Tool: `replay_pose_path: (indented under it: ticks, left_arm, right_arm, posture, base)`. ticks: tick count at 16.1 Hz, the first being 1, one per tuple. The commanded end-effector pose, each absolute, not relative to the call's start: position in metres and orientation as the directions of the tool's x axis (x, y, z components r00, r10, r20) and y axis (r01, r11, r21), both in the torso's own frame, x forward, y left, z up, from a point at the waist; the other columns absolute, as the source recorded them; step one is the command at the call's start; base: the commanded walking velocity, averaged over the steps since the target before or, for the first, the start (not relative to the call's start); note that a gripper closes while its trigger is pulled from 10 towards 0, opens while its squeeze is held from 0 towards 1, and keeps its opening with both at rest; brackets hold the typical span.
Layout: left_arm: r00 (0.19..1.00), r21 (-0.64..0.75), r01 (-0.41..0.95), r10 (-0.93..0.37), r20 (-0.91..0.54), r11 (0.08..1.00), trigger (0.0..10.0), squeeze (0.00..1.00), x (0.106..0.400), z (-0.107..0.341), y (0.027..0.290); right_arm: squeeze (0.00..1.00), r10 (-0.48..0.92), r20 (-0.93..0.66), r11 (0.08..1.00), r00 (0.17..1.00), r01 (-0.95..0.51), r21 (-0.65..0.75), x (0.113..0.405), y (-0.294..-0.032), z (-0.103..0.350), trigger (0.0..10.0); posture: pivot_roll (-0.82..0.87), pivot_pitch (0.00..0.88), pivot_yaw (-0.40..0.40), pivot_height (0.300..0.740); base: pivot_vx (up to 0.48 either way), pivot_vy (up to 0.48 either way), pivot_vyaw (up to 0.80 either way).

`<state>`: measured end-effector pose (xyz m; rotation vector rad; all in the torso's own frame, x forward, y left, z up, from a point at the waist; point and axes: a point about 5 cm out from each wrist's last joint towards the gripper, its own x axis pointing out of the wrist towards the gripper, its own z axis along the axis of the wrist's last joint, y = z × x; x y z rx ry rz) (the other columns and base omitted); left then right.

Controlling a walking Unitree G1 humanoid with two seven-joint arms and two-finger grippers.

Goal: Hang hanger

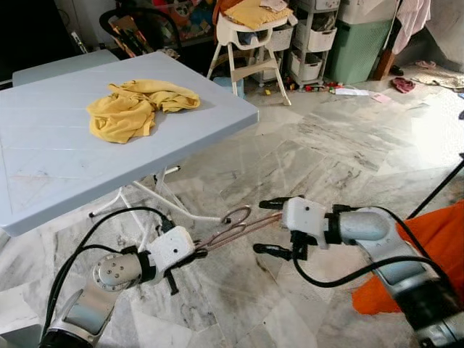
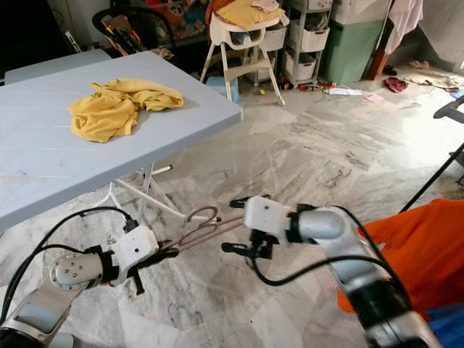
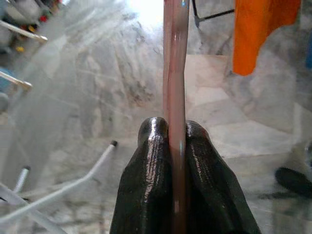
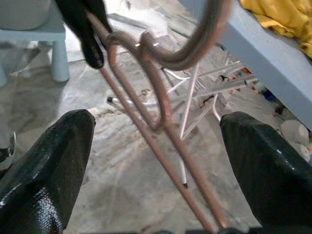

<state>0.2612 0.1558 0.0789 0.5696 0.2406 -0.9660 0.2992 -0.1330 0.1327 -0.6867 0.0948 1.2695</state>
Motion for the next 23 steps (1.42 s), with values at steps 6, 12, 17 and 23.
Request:
replay_pose_path:
  ticks: [6, 12, 17, 23]
  left_arm:
    - [0.595, 0.538, 0.762, -0.716, -0.364, 0.36, 10.0, 0.0, 0.269, 0.105, 0.147]
    - [0.595, 0.602, 0.744, -0.696, -0.402, 0.288, 10.0, 0.0, 0.272, 0.097, 0.149]
    - [0.597, 0.622, 0.735, -0.692, -0.406, 0.269, 10.0, 0.0, 0.274, 0.096, 0.151]
    - [0.618, 0.651, 0.704, -0.698, -0.363, 0.284, 10.0, 0.0, 0.275, 0.103, 0.148]
  right_arm:
    - [0.0, 0.813, -0.476, 0.075, 0.336, -0.87, -0.487, 0.307, -0.121, 0.126, 10.0]
    - [0.0, 0.784, -0.475, 0.085, 0.4, -0.827, -0.556, 0.325, -0.121, 0.13, 0.0]
    - [0.0, 0.761, -0.524, 0.022, 0.382, -0.823, -0.567, 0.329, -0.126, 0.128, 0.0]
    - [0.0, 0.715, -0.593, -0.023, 0.369, -0.836, -0.548, 0.329, -0.131, 0.114, 1.0]
  posture:
    - [-0.08, 0.027, 0.027, 0.74]
    - [-0.09, 0.028, 0.036, 0.74]
    - [-0.09, 0.03, 0.035, 0.74]
    - [-0.08, 0.035, 0.03, 0.74]
  base:
    - [0.0, 0.0, 0.0]
    - [0.0, 0.0, 0.0]
    - [0.0, 0.0, 0.0]
    - [0.0, 0.0, 0.0]
